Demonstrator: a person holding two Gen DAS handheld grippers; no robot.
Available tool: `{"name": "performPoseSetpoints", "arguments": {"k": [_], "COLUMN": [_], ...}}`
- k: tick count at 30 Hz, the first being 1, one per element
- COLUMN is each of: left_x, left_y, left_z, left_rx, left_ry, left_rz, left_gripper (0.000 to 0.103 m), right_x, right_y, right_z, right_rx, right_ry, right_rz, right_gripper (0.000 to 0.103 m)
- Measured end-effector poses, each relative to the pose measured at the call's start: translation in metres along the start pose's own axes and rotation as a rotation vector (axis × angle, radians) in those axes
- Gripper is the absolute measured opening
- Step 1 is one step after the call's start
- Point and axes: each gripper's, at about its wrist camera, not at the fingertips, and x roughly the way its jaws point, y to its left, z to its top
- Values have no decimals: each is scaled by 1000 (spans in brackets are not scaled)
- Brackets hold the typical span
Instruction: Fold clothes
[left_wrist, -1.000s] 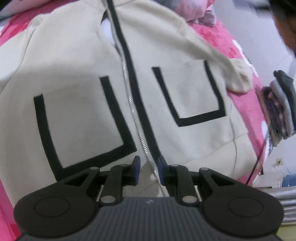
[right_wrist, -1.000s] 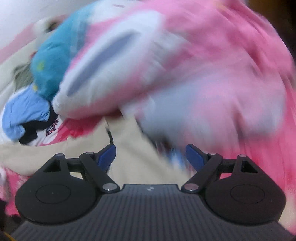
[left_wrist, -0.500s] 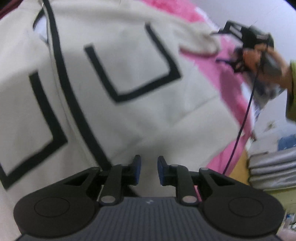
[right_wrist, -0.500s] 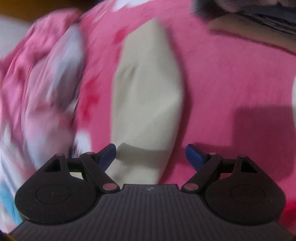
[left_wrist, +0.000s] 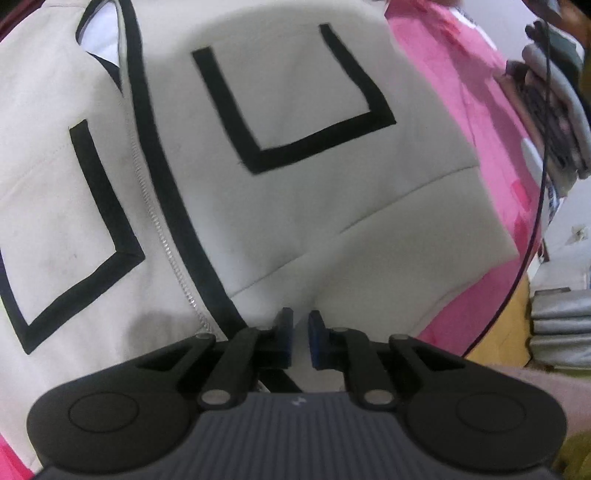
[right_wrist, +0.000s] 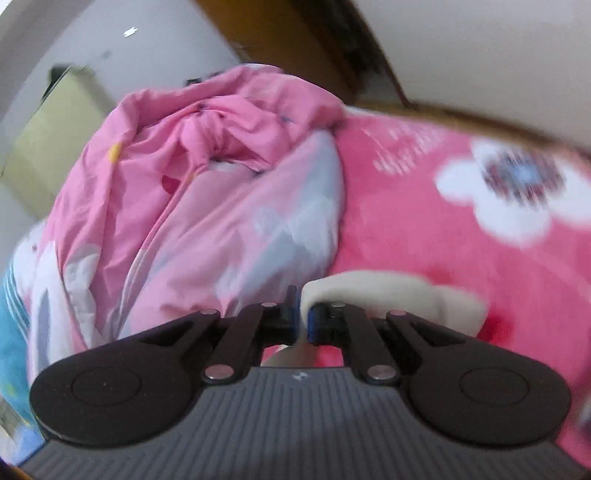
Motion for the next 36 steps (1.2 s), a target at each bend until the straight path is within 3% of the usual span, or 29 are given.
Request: {"name": "performPoseSetpoints", "arguments": {"k": [4, 5, 7, 8, 10, 12, 15, 18, 20, 22, 23, 25, 26, 28, 29, 36], "left_x": [1, 2, 2, 2, 3, 3, 4, 5, 0, -1, -1, -3, -5, -9, -11, -32], "left_y": [-3, -3, -4, -5, -6, -5, -2, 2, 10, 14, 15, 18, 19, 20, 21, 24], "left_z": [4, 5, 7, 8, 9, 10, 12, 11, 9, 8, 7, 4, 1, -7, -12, -38], "left_rx": [16, 20, 27, 31, 39, 45, 57, 68, 72, 76, 72, 52, 40, 21, 9, -77], "left_ry": [28, 35, 48, 52, 60, 67, 74, 76, 74, 69, 64, 45, 31, 0, -14, -159], "left_rz": [11, 13, 16, 17, 17, 12, -3, -23, -40, -55, -61, -71, -73, -87, -95, -212], "left_gripper": [11, 11, 11, 11, 11, 11, 11, 11, 11, 11, 11, 12, 12, 15, 16, 20], "right_x": [53, 63, 84, 88, 69, 42, -13, -63, -87, -111, -120, -127, -126, -115, -115, -114], "right_y": [-16, -26, -46, -54, -60, -56, -41, -18, 10, 45, 64, 86, 91, 83, 78, 132], "right_z": [-5, -9, -17, -20, -24, -27, -40, -80, -119, -164, -188, -230, -252, -295, -304, -263], "right_rx": [-126, -102, -54, -31, 10, 0, -72, -174, -299, -459, -536, -679, -756, -916, -960, -900], "right_ry": [31, 76, 166, 196, 185, 167, 184, 303, 423, 524, 565, 639, 680, 795, 798, 772], "right_rz": [-117, -154, -228, -250, -224, -215, -182, -60, 74, 261, 360, 444, 445, 344, 315, 217], "right_gripper": [8, 12, 32, 32, 39, 55, 56, 56, 52, 33, 32, 27, 27, 27, 27, 28]}}
